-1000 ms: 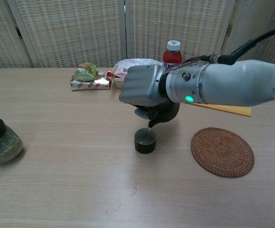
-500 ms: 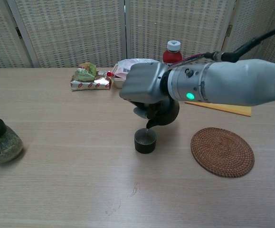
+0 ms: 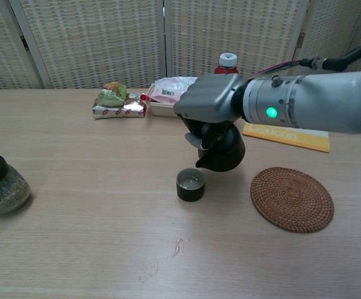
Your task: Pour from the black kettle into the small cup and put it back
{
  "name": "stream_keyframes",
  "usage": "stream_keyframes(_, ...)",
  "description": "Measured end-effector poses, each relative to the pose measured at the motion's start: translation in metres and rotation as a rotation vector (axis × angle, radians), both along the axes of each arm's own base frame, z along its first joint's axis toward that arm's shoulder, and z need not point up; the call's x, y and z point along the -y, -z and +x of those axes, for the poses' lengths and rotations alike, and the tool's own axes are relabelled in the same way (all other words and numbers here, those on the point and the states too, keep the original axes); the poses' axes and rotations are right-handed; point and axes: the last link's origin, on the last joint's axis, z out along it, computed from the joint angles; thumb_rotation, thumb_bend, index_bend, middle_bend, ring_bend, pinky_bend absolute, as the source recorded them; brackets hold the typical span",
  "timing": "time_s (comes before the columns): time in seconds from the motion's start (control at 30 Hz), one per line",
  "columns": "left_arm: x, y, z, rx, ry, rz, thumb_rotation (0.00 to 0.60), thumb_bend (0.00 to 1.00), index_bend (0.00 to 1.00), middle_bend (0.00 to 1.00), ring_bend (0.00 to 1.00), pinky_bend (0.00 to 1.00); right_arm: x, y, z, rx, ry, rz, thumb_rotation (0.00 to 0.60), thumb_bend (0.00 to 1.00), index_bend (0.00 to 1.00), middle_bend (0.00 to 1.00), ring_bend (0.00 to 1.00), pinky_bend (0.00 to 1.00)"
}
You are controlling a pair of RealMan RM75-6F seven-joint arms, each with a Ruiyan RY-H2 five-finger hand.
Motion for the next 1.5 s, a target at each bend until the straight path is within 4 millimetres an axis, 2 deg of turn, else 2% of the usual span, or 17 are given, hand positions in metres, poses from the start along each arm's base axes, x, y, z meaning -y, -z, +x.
stream_keyframes(0.27, -0.004, 0.003, 0.006, -0.006, 0.01, -0.021, 0.6, 0.25, 0.39, 0.1, 0.17, 0.03, 0.006, -0.041, -0.027, 0.211, 0.207, 0.023, 0.451, 0.67, 1.0, 1.0, 0.95, 0.44)
stream_keyframes(0.4, -0.005, 0.005, 0.008, -0.006, 0.017, -0.035, 0.6, 0.25, 0.39, 0.1, 0.17, 0.03, 0.005, -0.068, -0.051, 0.274, 0.282, 0.008, 0.451, 0.67, 1.0, 1.0, 0.95, 0.44)
stream_keyframes(0.57, -0.007, 0.008, 0.01, 0.003, 0.021, -0.052, 0.6, 0.25, 0.39, 0.1, 0.17, 0.03, -0.006, -0.084, -0.08, 0.284, 0.332, 0.004, 0.451, 0.67, 1.0, 1.0, 0.95, 0.44)
stream_keyframes(0.83, -0.008, 0.011, 0.01, 0.01, 0.022, -0.063, 0.6, 0.25, 0.39, 0.1, 0.17, 0.03, -0.022, -0.084, -0.111, 0.282, 0.385, 0.022, 0.452, 0.64, 1.0, 1.0, 0.95, 0.44)
stream_keyframes(1.13, -0.005, 0.013, 0.007, 0.018, 0.009, -0.071, 0.6, 0.25, 0.39, 0.1, 0.17, 0.03, -0.028, -0.071, -0.131, 0.258, 0.42, 0.048, 0.449, 0.39, 1.0, 1.0, 0.95, 0.44)
stream_keyframes(1.4, -0.006, 0.016, 0.008, 0.02, 0.01, -0.077, 0.6, 0.25, 0.39, 0.1, 0.17, 0.03, -0.032, -0.061, -0.143, 0.248, 0.437, 0.064, 0.449, 0.33, 1.0, 1.0, 0.95, 0.43)
stream_keyframes(1.5, -0.007, 0.017, 0.008, 0.02, 0.01, -0.08, 0.6, 0.25, 0.39, 0.1, 0.17, 0.03, -0.032, -0.06, -0.144, 0.248, 0.44, 0.069, 0.452, 0.31, 1.0, 1.0, 0.95, 0.35)
